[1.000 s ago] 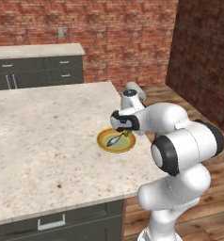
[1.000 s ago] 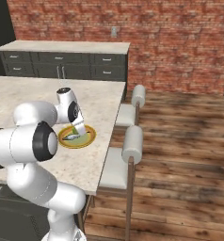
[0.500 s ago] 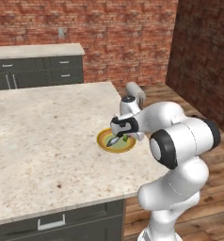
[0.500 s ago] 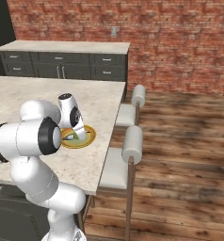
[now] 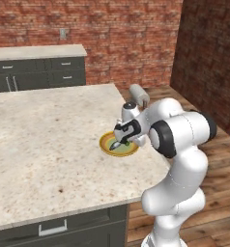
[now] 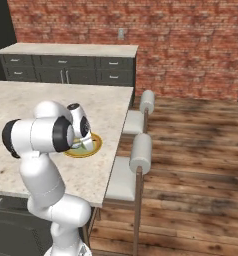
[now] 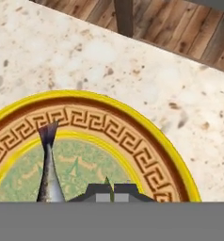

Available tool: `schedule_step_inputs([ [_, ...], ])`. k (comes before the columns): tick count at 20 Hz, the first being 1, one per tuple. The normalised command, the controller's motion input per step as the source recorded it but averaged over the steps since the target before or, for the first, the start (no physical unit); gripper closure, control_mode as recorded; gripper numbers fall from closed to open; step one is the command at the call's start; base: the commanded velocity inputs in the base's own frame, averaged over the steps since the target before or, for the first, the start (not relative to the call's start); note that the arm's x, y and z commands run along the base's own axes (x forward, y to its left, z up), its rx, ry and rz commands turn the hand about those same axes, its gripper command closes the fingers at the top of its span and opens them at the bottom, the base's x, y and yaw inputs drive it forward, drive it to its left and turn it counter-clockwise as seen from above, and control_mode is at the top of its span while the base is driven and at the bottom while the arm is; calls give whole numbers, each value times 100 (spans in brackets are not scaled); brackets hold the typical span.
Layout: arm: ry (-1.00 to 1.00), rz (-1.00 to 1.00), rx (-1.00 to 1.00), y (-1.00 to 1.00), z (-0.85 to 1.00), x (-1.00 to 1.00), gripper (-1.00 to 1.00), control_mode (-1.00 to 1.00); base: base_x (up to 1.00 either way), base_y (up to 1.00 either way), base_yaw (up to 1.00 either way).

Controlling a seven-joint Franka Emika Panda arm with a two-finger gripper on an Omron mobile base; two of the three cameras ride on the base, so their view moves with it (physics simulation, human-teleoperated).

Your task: Take the lemon wedge from the fridge and place it on the plate with fish on the dining counter.

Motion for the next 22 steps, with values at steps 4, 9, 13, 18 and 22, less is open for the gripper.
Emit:
schedule_step_inputs([
  [4, 0, -10, 0, 0, -9, 53, 100, -100, 0, 0, 0],
  [9, 0, -6, 0, 0, -4, 31, -100, -100, 0, 0, 0],
  [13, 0, -1, 1, 0, 3, 2, -100, -100, 0, 0, 0],
  [18, 8, -3, 5, 28, 98, -67, -100, -100, 0, 0, 0],
  [22, 1, -1, 10, 22, 100, -100, -100, -100, 0, 0, 0],
])
